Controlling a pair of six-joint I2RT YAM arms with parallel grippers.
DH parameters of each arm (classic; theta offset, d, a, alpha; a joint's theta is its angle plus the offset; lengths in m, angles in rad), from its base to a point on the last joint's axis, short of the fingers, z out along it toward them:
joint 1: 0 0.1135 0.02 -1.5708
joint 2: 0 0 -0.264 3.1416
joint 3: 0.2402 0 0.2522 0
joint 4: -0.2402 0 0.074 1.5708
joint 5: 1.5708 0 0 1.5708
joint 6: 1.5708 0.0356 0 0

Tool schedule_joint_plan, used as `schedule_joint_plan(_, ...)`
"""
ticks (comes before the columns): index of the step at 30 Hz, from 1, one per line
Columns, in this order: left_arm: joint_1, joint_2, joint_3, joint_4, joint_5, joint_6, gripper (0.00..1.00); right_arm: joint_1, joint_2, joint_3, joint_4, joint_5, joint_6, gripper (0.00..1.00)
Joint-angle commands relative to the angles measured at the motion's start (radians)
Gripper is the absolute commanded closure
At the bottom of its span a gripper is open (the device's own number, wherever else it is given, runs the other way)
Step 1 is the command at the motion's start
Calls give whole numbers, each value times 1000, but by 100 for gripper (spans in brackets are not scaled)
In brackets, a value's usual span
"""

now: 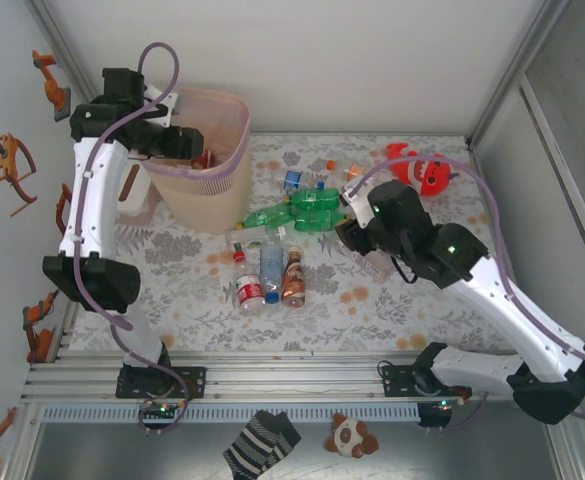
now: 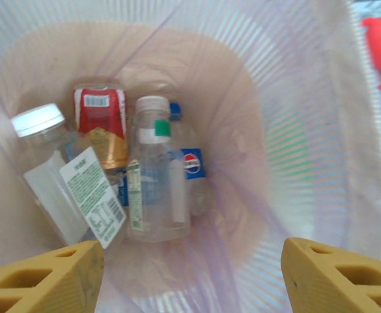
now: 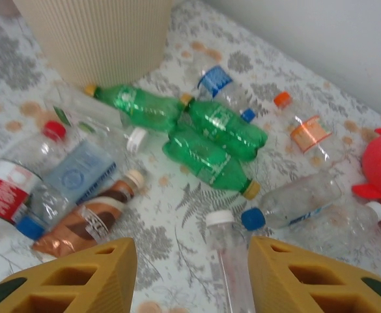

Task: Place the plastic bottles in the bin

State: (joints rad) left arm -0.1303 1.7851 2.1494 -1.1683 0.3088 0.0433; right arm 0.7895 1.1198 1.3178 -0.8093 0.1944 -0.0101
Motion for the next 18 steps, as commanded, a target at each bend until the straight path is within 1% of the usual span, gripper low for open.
schedule_joint_plan(1, -3, -113, -96, 123, 121, -39, 28, -13, 49, 31, -78, 36, -71, 53)
schedule_joint_plan(3, -5, -178, -178, 206, 163, -58, 27, -30, 76, 22, -89, 33, -85, 53)
schedule_joint_plan(6, -8, -298, -341, 372, 239, -92, 26, -77, 124, 16, -106, -3, -96, 53)
schedule_joint_plan(8, -12, -390, -480, 518, 294, -123, 24, -109, 155, 9, -113, -29, -99, 53)
schedule_joint_plan(11, -18, -505, -659, 707, 346, -169, 23, -156, 195, -4, -114, -59, -109, 53)
schedule_joint_plan(14, -34, -588, -785, 836, 367, -199, 23, -202, 231, -22, -113, -83, -121, 54)
schedule_joint_plan(18, -68, -674, -902, 938, 360, -217, 22, -245, 282, -43, -113, -90, -150, 54)
